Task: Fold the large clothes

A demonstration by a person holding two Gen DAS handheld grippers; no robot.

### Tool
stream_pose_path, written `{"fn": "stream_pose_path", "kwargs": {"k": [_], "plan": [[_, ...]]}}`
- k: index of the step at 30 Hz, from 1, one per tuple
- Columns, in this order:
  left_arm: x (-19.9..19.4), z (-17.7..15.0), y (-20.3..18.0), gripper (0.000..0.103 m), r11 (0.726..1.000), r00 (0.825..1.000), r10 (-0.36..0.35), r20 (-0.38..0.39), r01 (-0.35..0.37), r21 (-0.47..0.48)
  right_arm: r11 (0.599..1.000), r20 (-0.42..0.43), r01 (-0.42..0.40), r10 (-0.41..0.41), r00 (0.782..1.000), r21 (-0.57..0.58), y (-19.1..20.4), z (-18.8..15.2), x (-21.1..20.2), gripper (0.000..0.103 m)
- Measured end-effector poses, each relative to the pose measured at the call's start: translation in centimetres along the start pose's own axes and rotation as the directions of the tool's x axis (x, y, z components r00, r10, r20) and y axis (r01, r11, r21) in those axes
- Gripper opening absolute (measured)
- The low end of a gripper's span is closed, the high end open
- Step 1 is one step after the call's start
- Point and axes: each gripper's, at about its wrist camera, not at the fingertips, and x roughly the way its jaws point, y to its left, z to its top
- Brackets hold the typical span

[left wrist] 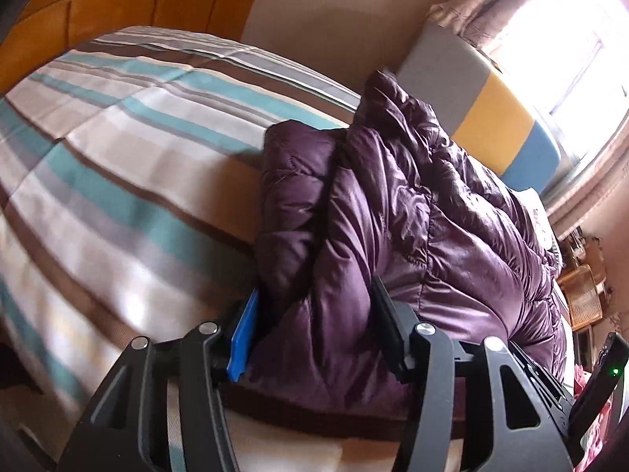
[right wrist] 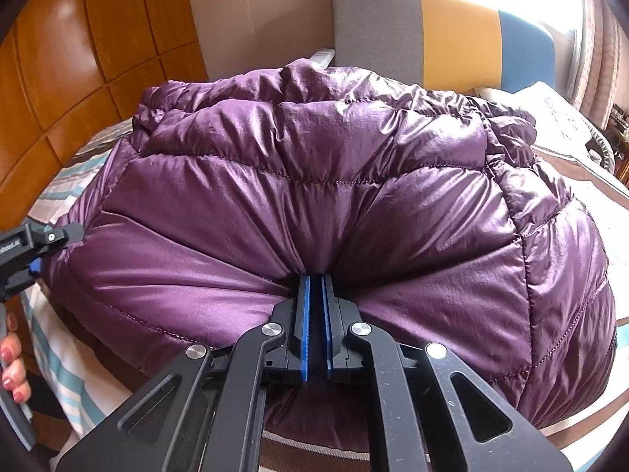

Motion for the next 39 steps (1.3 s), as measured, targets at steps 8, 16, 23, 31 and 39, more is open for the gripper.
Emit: {"fn": "stream_pose_path", "kwargs": {"k": [8,16,23,31,39], "plan": [[1.3,0.2,1.5,0.067,0.991,0.998,-0.067,-0.009,0.066,-0.117,1.0,0.002,-0.003,0.003,1.0,0.004,-0.4,-0.1,-0.2,0.006],[2.5,0.9,2.2,0.025,0.935,0.973,-0.228,0.013,0.223,-0.277,1.0,-0.008,0.008,-0.008,1.0,-0.003,-0.2,0.1,-0.1,0.006],[-1.8,1.7,-2.4,0.017,0.96,0.957,-0.259,0.131,0.27,-0.07,1.0,-0.007,0.009,-0.008,1.0,0.008,0.3,0.1,-0.1,0.006],[-5.5,2.4,-6.7,0.016,0.951,0.927,-0.307,0.216,0.289,0.111,0.998,0.133,-0.004,-0.005,0.991,0.067,-2.5,-0.2,-5.7,0.006],[-7.7,2.0,-10.8,0.016,0.92,0.902,-0.36,0.24,0.3,0.251,0.961,0.088,0.168,-0.191,0.978,0.219,-9.3,-2.0,-7.5,0.006]]}}
